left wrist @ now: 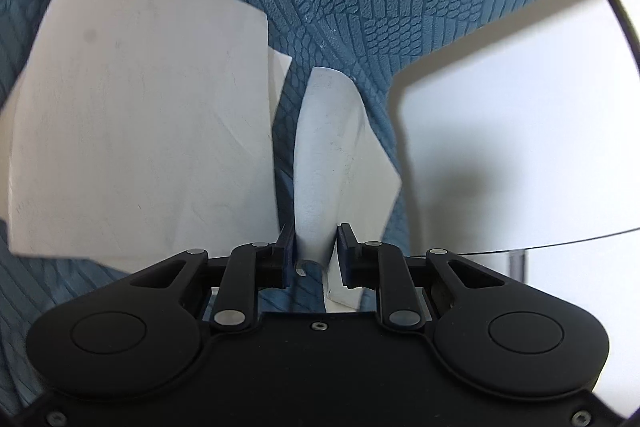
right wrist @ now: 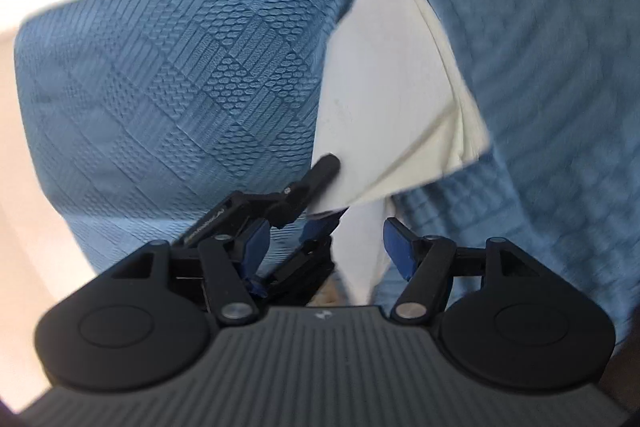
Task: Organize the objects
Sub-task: 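Close both tools on the edges of the white paper sheets, then lift the gripped white paper sheets off the cover with both tools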
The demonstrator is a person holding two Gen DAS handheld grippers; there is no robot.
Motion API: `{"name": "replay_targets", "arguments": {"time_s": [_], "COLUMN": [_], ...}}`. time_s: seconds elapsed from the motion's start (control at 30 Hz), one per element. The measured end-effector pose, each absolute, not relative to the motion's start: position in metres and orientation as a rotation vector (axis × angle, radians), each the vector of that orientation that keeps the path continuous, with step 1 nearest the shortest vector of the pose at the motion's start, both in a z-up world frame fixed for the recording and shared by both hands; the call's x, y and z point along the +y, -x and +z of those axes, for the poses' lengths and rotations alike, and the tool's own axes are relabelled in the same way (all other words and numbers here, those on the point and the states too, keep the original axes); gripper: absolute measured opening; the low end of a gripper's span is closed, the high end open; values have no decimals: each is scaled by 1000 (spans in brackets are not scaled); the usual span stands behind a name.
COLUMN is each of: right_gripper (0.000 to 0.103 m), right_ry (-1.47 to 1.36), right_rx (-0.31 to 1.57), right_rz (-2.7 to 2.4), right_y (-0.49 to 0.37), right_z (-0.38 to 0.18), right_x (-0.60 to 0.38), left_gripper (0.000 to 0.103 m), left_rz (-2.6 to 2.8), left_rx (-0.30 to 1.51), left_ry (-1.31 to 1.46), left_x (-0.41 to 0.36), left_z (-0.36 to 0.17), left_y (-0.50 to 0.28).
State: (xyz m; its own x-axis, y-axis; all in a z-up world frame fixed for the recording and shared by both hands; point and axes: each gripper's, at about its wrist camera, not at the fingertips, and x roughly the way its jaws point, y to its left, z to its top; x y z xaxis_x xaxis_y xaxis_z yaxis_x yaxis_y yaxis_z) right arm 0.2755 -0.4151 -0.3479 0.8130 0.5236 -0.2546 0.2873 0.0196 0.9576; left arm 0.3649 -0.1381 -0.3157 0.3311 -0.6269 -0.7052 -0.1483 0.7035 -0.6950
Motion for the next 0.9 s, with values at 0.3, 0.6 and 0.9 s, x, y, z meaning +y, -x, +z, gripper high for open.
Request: {"name": "replay_targets", "arguments": {"time_s": [0.3,0.6,0.9], "right_gripper": [63,8,6], "right_ry": [-1665,-1603,-1619], "right_rx": [555,558,479], "right_rz": [100,42,89], "right_y": [-279,-272,-264], "right_z": [-363,-358,-340], "right_x": [-433,-438,-447], "left_gripper": [19,31,62], "left_rz": [-361,-357,-373], "left_rx": [1201,1202,1195], "left_ry": [793,823,1027], "left_x": [-131,-122,-95], "left_z": [-303,-305,-322], "left_y": [-354,-347,-340]}}
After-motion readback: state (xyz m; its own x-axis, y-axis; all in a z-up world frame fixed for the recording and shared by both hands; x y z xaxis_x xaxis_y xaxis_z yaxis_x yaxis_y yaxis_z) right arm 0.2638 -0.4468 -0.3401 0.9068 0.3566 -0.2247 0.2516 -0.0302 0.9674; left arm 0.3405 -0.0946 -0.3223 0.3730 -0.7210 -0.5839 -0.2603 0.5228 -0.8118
